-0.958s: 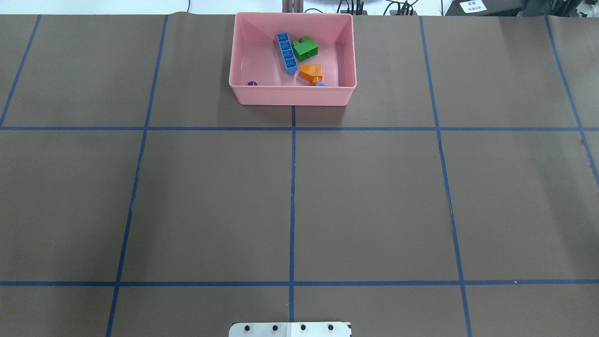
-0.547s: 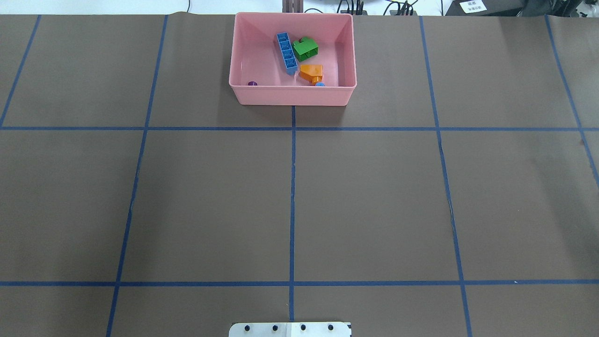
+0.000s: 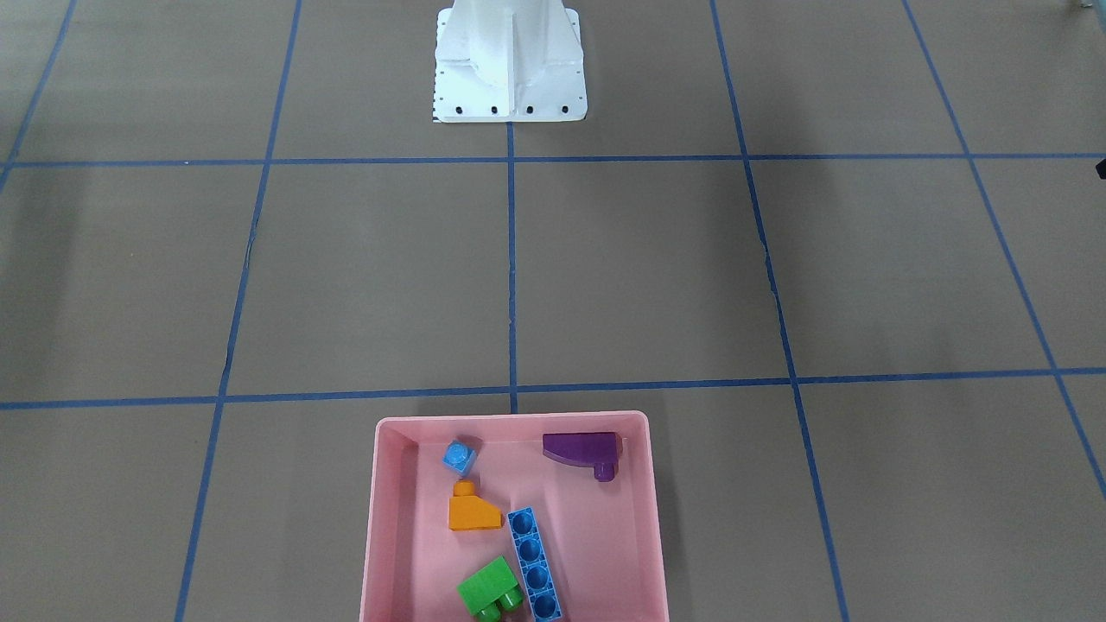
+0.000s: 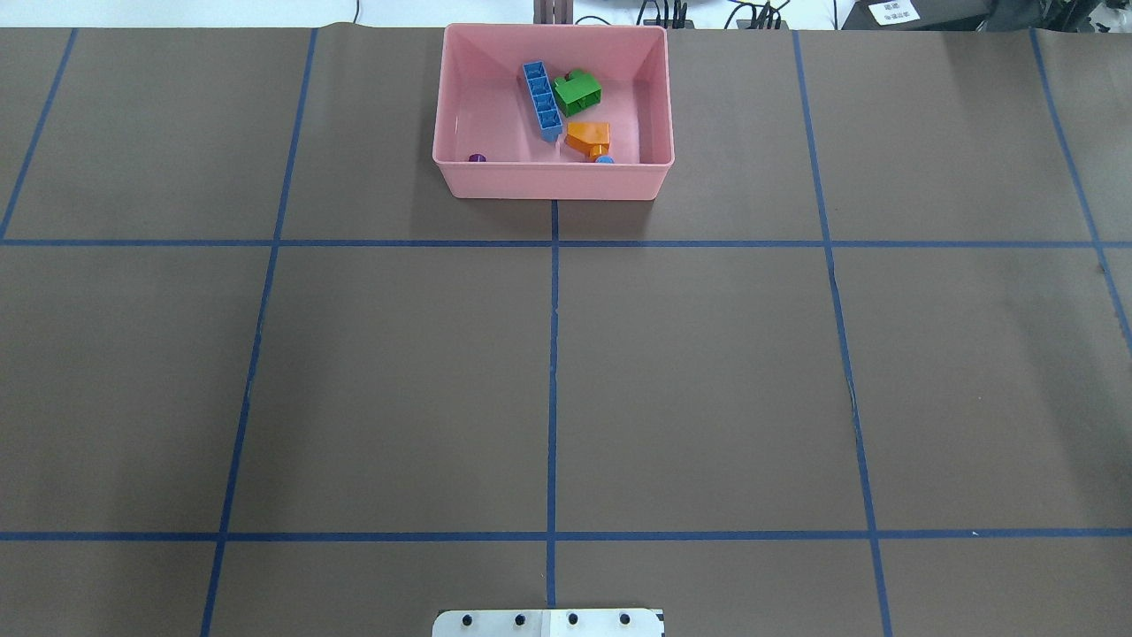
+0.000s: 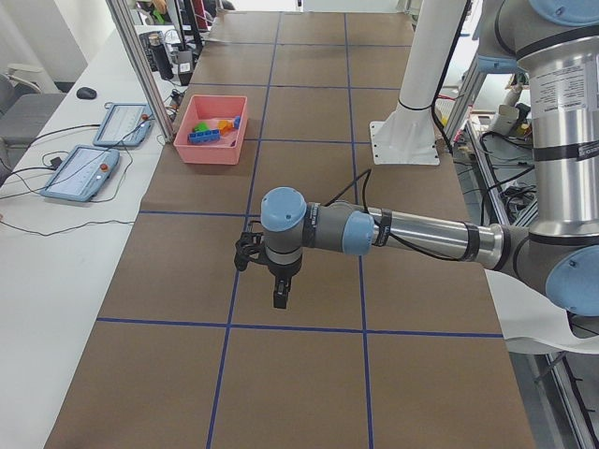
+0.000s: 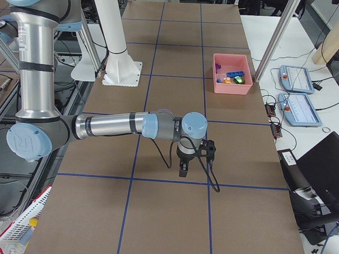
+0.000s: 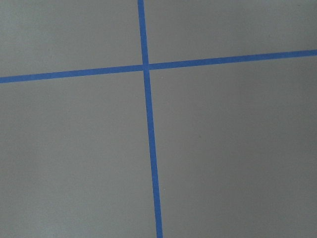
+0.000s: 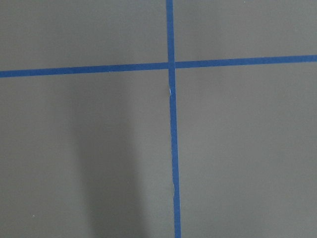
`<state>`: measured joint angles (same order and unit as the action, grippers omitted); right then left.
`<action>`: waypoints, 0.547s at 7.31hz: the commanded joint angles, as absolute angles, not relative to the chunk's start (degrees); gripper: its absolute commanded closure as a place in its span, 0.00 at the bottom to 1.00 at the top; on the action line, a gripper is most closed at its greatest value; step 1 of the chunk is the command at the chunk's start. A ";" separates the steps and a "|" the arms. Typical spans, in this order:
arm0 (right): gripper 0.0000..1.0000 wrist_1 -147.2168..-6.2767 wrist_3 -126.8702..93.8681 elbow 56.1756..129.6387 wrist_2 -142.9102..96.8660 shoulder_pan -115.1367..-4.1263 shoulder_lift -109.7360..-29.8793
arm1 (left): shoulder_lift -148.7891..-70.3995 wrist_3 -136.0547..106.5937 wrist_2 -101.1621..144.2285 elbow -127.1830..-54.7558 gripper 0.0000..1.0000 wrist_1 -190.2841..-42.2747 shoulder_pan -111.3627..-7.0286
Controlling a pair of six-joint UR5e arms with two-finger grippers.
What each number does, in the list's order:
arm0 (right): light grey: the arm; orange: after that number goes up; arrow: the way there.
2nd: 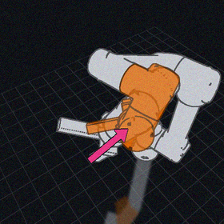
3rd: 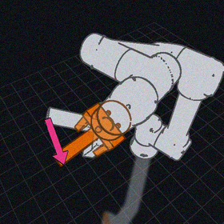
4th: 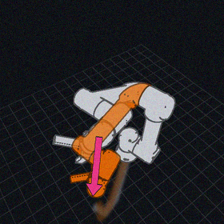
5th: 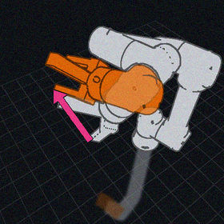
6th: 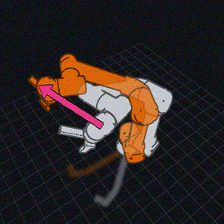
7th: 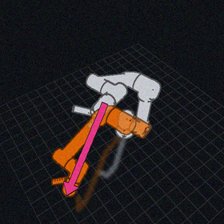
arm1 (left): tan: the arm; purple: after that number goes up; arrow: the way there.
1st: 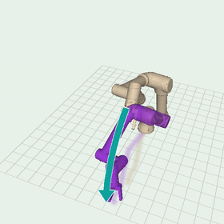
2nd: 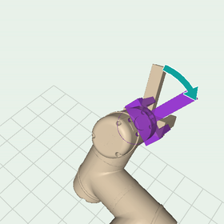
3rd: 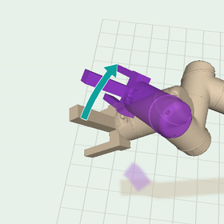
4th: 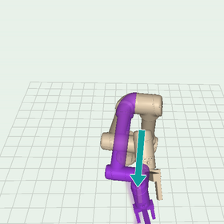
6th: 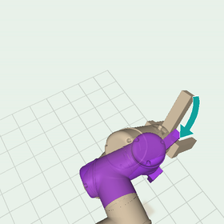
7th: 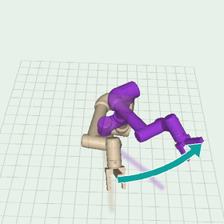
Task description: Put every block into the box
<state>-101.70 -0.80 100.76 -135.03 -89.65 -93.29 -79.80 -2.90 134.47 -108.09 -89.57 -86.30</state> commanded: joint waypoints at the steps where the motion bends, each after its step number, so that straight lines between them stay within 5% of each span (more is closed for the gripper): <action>1: 0.00 -101.43 -0.79 100.72 -135.00 -89.65 -93.17 | -79.63 -2.90 134.65 -108.19 0.00 -89.65 -86.22; 4: 0.00 -101.43 -0.79 100.63 -135.00 -89.65 -92.81 | -79.98 -2.90 134.82 -108.02 0.00 -89.65 -86.22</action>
